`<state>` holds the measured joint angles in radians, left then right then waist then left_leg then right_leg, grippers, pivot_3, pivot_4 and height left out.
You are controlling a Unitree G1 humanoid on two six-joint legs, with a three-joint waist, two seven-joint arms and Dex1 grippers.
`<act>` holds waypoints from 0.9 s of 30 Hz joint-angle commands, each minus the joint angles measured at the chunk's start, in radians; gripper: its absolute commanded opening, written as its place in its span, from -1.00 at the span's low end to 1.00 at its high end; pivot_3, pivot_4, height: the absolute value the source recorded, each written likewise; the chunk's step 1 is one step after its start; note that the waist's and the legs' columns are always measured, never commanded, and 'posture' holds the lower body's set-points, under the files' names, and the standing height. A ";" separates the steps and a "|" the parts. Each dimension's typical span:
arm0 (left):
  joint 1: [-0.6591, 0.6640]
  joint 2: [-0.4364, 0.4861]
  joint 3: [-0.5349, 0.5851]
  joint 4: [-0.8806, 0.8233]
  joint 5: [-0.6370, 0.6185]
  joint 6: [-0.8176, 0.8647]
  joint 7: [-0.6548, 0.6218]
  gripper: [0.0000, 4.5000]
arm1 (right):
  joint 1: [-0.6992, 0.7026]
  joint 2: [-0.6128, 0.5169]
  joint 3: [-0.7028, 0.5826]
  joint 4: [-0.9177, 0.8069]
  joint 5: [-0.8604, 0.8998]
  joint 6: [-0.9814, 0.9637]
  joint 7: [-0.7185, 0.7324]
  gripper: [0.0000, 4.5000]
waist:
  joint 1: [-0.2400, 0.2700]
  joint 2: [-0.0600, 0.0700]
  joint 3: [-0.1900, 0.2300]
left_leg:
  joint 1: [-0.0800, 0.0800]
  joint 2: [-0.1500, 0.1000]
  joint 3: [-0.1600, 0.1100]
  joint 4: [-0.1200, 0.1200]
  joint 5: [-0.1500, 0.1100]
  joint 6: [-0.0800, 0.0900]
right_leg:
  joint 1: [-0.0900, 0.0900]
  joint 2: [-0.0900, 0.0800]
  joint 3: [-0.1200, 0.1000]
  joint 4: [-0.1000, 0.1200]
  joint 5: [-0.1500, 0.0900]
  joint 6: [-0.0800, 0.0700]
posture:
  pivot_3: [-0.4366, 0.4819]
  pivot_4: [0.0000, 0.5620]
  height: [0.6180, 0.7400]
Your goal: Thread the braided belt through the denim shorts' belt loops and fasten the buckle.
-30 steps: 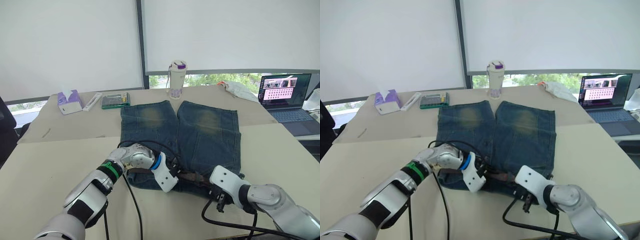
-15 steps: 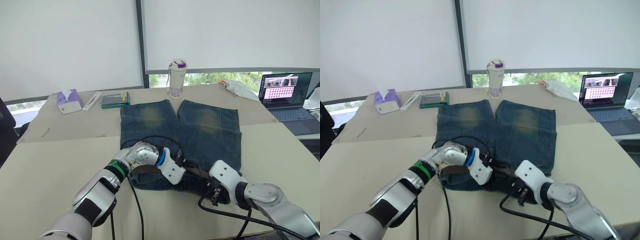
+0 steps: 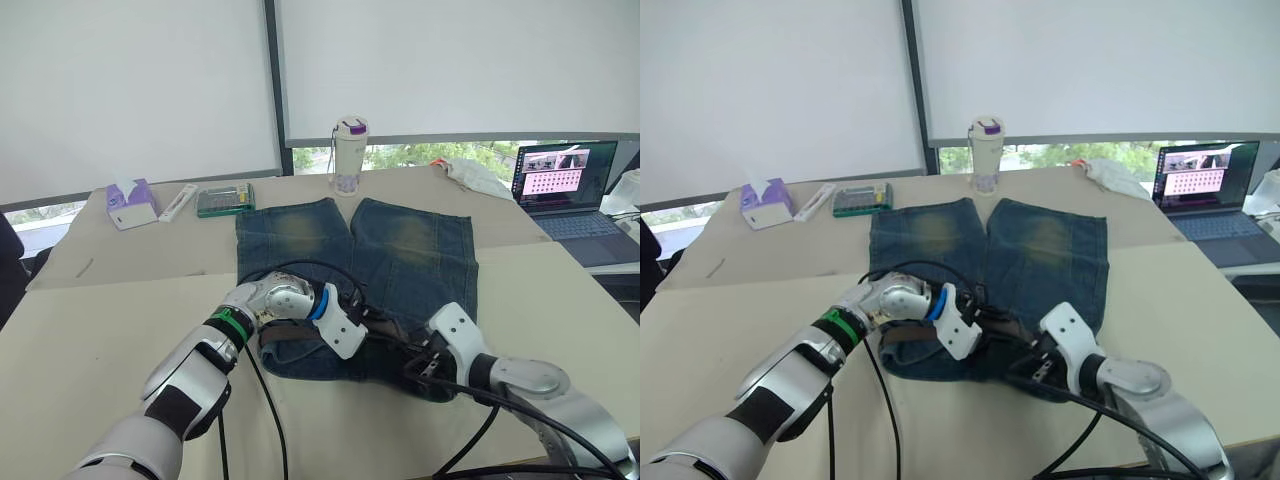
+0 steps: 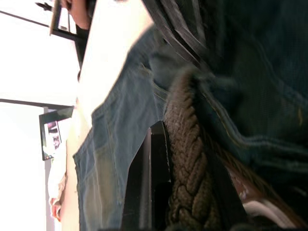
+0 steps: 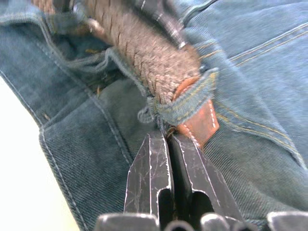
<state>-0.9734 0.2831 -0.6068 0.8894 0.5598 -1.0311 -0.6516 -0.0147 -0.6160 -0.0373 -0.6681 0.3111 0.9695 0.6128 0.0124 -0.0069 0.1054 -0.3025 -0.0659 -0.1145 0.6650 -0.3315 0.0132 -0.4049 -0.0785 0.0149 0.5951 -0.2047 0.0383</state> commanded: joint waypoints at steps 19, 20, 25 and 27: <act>0.066 -0.144 0.094 -0.094 -0.244 0.364 -0.237 -1.00 | 0.058 -0.055 -0.044 -0.135 0.049 -0.037 -0.057 -0.99 | 0.003 -0.002 0.002 | 0.000 -0.005 0.000 0.000 -0.001 0.003 | 0.001 -0.005 -0.001 0.001 -0.002 0.003 | -0.05 -0.47 1.00; 0.074 -0.144 0.097 -0.108 -0.250 0.379 -0.244 -1.00 | 0.058 -0.055 -0.042 -0.129 0.044 -0.040 -0.060 -0.99 | 0.000 -0.002 0.002 | 0.000 -0.005 -0.001 0.000 -0.001 0.003 | 0.001 -0.005 -0.001 0.001 -0.002 0.003 | -0.05 -0.47 1.00; 0.109 -0.131 0.099 -0.157 -0.245 0.424 -0.242 -1.00 | 0.037 -0.041 -0.044 -0.106 0.045 -0.048 -0.075 -0.99 | 0.000 -0.002 0.003 | 0.000 -0.005 -0.005 0.000 -0.001 0.002 | 0.001 -0.005 -0.001 0.001 -0.002 0.003 | -0.05 -0.47 1.00; 0.130 -0.145 0.079 -0.185 -0.230 0.427 -0.233 -1.00 | 0.011 -0.021 -0.036 -0.104 0.061 -0.052 -0.072 -0.99 | 0.000 -0.002 0.003 | 0.000 -0.005 -0.006 0.000 -0.001 0.002 | 0.001 -0.005 0.000 0.001 -0.002 0.003 | -0.05 -0.47 1.00</act>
<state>-0.8550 0.1646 -0.5143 0.7551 0.3304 -0.6043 -0.9005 0.0298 -0.6537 -0.0870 -0.7475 0.3370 0.9560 0.5340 0.0121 -0.0088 0.1081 -0.3022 -0.0708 -0.1203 0.6646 -0.3323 0.0153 -0.4044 -0.0838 0.0144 0.5958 -0.2065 0.0413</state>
